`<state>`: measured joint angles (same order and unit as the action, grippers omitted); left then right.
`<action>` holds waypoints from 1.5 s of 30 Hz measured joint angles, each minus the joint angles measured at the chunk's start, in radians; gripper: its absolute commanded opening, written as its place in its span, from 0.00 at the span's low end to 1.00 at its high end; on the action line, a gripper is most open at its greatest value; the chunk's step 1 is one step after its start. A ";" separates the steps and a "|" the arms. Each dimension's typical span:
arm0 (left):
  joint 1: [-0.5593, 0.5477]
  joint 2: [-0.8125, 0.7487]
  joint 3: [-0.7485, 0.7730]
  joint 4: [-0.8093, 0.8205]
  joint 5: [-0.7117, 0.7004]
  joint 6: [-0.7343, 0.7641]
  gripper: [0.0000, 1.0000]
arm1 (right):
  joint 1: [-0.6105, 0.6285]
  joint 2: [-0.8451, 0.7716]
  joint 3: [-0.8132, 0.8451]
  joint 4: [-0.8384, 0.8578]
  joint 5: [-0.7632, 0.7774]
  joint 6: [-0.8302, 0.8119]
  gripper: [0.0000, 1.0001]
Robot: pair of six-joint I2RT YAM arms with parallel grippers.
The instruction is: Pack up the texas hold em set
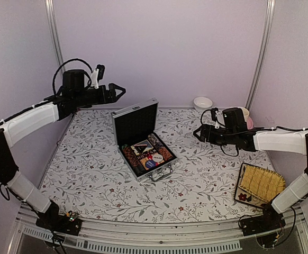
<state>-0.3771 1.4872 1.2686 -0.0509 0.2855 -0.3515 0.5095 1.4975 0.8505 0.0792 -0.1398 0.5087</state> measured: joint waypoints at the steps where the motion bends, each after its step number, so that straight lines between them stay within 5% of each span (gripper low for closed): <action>1: 0.000 0.029 0.015 0.000 0.033 -0.014 0.97 | 0.000 -0.002 -0.003 0.001 -0.002 0.002 0.79; 9: -0.008 0.199 0.051 -0.035 0.234 -0.087 0.97 | -0.001 -0.045 -0.038 0.013 -0.005 0.004 0.79; 26: -0.111 0.200 -0.043 -0.048 0.440 -0.056 0.94 | -0.010 -0.061 -0.058 0.019 0.009 0.012 0.79; 38: -0.264 0.096 -0.057 -0.150 0.221 0.150 0.95 | -0.013 -0.092 -0.074 0.019 -0.010 0.007 0.77; 45: -0.328 0.109 -0.048 -0.248 0.062 0.244 0.79 | -0.005 -0.117 -0.087 0.026 -0.167 0.023 0.70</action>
<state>-0.7048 1.5959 1.2201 -0.2989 0.3473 -0.1078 0.5041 1.3800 0.7639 0.1047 -0.3073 0.5312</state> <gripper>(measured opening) 0.877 0.736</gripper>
